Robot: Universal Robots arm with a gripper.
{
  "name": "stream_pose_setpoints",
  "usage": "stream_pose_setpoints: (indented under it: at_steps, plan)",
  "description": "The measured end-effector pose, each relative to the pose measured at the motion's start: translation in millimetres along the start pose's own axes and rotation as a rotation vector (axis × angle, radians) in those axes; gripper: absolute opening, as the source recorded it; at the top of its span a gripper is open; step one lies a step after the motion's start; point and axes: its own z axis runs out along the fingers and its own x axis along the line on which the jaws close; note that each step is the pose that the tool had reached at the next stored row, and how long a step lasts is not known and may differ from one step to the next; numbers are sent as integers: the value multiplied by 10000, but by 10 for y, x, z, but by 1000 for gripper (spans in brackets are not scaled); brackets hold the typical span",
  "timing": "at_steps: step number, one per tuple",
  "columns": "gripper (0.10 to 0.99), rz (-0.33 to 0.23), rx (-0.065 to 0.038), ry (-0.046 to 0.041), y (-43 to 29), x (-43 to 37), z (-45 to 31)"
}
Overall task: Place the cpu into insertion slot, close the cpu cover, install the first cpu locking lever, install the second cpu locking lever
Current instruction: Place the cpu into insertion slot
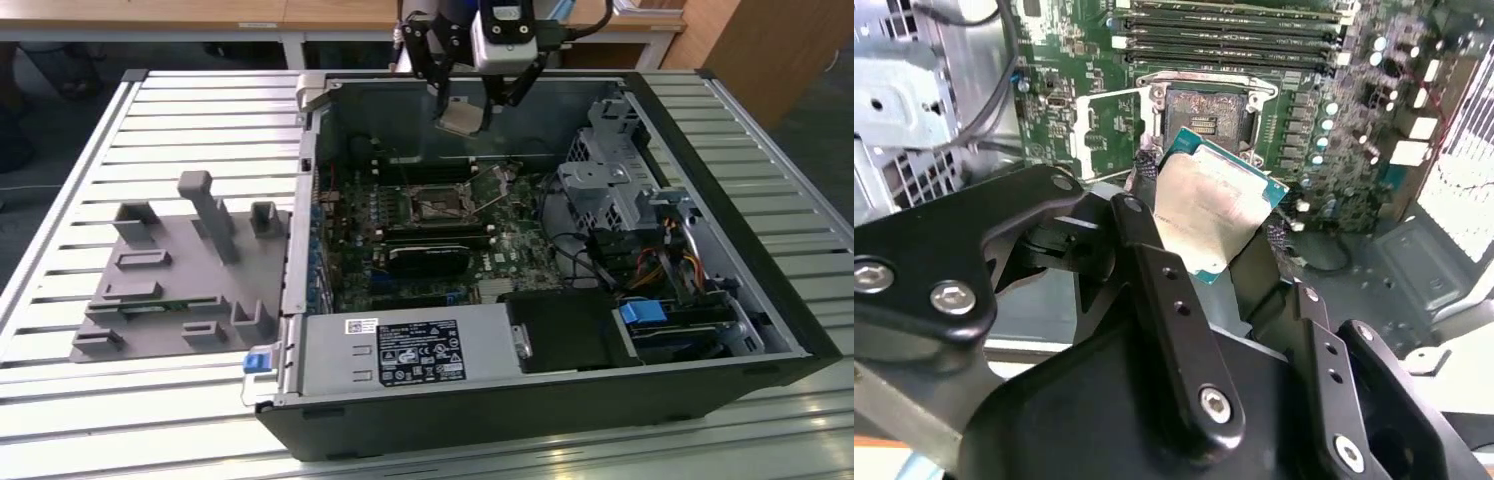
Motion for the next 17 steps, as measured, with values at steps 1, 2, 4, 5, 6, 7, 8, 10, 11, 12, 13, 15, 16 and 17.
stream_pose_setpoints:
  at_steps: [1, 2, 4, 5, 6, 7, 8, 10, 11, 12, 13, 15, 16, 17]
  plan:
    - [541, 127, -2, -12, 0, 0, 1]
    - [541, 265, -3, -24, 0, 0, 1]
    - [541, 553, -8, -49, 1, 0, 3]
    - [541, 690, -11, -62, 1, 0, 4]
    - [541, 831, -14, -74, 1, 1, 5]
    - [541, 974, -17, -88, 1, 0, 6]
    - [541, 1117, -20, -100, 1, 0, 6]
    - [541, 1417, -25, -127, 1, 0, 8]
    - [541, 1589, -28, -142, 1, 0, 10]
    - [541, 1747, -31, -157, 1, 0, 11]
    - [541, 1907, -34, -170, 1, 0, 12]
    - [541, 2226, -41, -199, 0, 0, 14]
    - [541, 2386, -44, -214, 0, 0, 15]
    - [541, 2551, -47, -228, 0, 0, 17]
